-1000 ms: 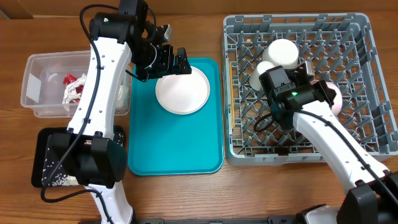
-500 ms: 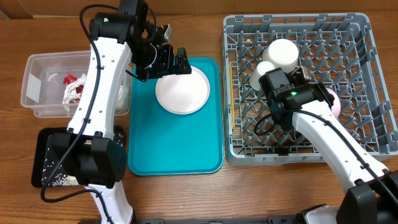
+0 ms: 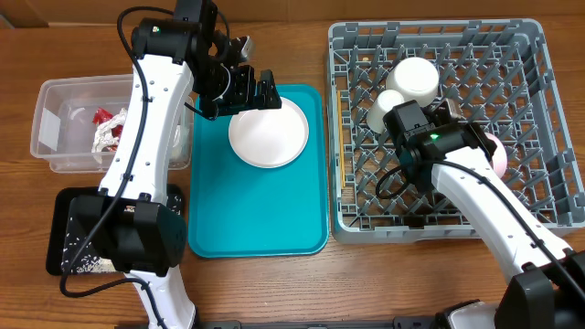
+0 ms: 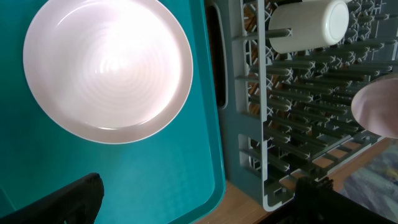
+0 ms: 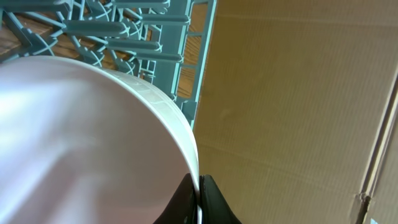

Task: Sort waste into correct bins and load items into the dishwasher
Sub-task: 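Lower the pink bowl into the rack's right side with the right gripper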

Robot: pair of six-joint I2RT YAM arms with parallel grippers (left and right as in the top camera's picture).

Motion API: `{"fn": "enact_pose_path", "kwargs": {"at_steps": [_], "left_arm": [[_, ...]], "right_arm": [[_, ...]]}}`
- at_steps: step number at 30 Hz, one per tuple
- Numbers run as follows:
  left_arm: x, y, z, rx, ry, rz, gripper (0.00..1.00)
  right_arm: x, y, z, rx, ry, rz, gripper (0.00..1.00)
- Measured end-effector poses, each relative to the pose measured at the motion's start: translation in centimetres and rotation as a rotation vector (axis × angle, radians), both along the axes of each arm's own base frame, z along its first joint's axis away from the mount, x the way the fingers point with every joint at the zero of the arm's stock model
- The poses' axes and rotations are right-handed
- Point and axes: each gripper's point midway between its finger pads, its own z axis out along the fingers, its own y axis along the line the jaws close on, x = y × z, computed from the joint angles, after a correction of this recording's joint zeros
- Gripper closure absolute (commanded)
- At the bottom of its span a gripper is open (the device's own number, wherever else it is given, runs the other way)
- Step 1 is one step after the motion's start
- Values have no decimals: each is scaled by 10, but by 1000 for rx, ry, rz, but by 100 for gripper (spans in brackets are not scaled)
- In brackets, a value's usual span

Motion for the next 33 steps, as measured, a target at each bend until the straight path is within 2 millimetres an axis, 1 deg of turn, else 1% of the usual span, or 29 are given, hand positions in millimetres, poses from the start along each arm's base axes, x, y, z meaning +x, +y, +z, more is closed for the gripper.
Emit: {"fn": "enact_pose_path", "kwargs": {"at_steps": [7,18,25,33], "left_arm": [[0,0,0,0,0,0,0],[0,0,0,0,0,0,0],[0,0,0,0,1,0,0],[0,0,0,0,0,0,0]], "right_arm": [[1,7,-2,14,5,22,96],[2,10,-5,39,5,24,96],[-9,6,-4,28,32,2,96],[-10,5,-4,26,36,-2,96]]}}
